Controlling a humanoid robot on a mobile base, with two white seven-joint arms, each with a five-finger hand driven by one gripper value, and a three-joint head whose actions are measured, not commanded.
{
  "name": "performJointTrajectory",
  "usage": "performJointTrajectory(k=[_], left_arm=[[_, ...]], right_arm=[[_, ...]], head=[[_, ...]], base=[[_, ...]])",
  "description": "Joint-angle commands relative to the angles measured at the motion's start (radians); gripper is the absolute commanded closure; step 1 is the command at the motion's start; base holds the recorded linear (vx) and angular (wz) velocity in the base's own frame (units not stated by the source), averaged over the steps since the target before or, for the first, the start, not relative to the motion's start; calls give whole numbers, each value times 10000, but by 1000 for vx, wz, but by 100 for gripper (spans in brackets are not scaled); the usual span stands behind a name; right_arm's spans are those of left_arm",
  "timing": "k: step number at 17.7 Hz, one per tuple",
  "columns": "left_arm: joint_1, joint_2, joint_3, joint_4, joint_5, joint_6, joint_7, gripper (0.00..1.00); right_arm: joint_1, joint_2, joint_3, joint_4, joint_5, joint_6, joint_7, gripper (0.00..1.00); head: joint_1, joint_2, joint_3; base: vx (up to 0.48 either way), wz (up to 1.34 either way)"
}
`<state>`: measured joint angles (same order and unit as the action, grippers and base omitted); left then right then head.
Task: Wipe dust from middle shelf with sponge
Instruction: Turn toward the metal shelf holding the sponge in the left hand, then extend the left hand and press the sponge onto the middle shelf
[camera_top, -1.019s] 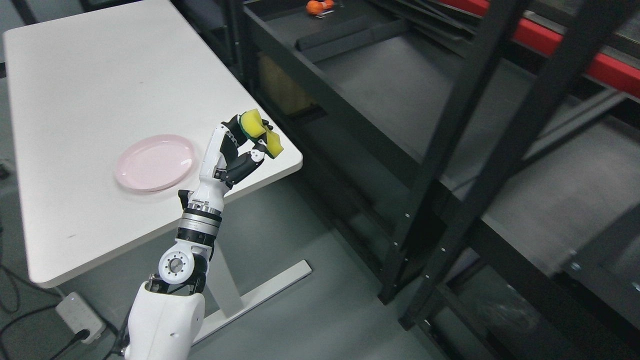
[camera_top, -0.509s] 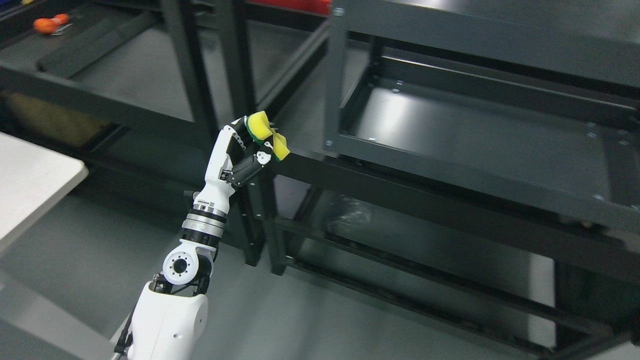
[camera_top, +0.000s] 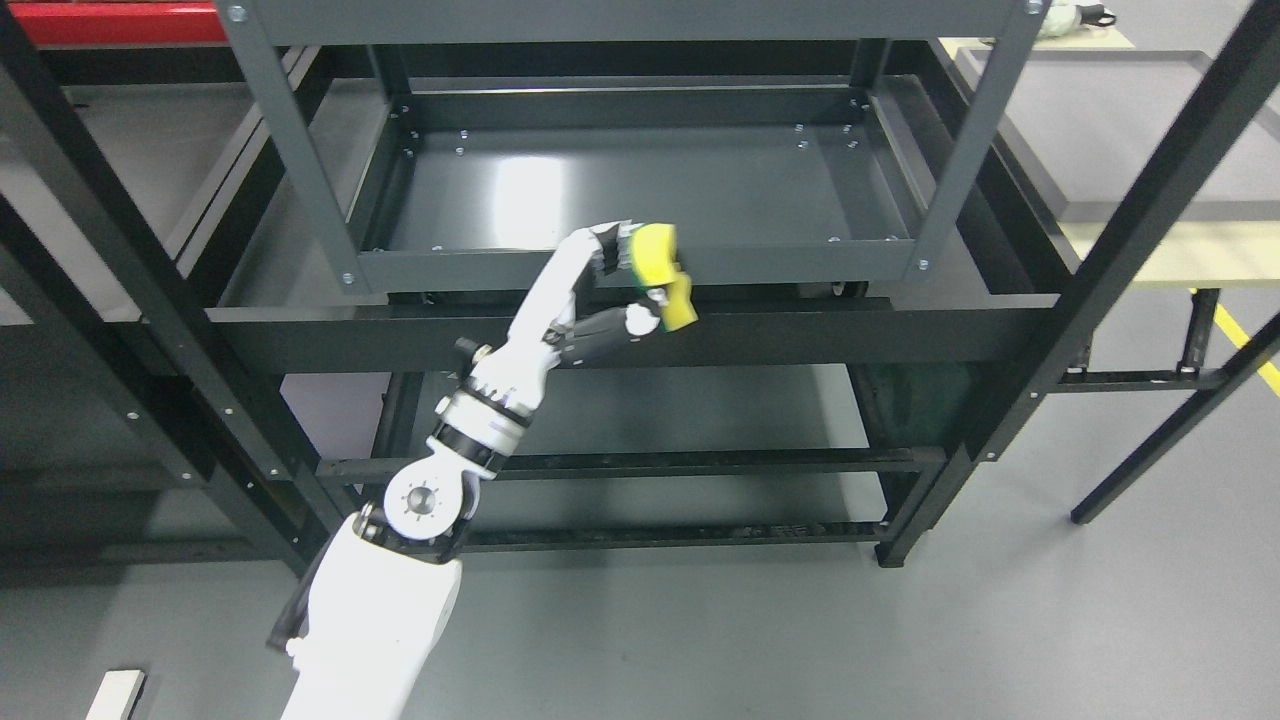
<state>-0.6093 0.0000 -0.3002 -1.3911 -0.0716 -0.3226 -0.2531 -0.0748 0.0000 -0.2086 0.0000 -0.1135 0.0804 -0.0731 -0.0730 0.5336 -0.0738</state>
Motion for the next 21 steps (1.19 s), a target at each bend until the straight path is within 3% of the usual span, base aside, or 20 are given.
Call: performJointTrajectory(k=[1, 5, 8, 15, 21], left_arm=[[-3041, 175, -2903, -247, -3402, -514, -336, 100], [-5971, 175, -3042, -232, -6088, -1572, -506, 100], [-6944, 175, -3088, -3, -7502, -2126, -491, 100], [-6930, 175, -4360, 1756, -7186, -2158, 963, 100], [-6747, 175, -4042, 2943, -7091, -2158, 1411, 100]], right_arm=[[-4, -175, 0, -175, 0, -37, -5, 0], [-4, -175, 0, -175, 0, -37, -5, 0], [-4, -175, 0, -175, 0, -37, -5, 0], [-4, -175, 0, -175, 0, -37, -5, 0], [-4, -175, 0, -175, 0, -37, -5, 0]], head=[[0, 0, 0], [0, 0, 0], [0, 0, 0], [0, 0, 0], [0, 0, 0]], base=[[-12, -183], [23, 86], [78, 365], [55, 214], [26, -160]])
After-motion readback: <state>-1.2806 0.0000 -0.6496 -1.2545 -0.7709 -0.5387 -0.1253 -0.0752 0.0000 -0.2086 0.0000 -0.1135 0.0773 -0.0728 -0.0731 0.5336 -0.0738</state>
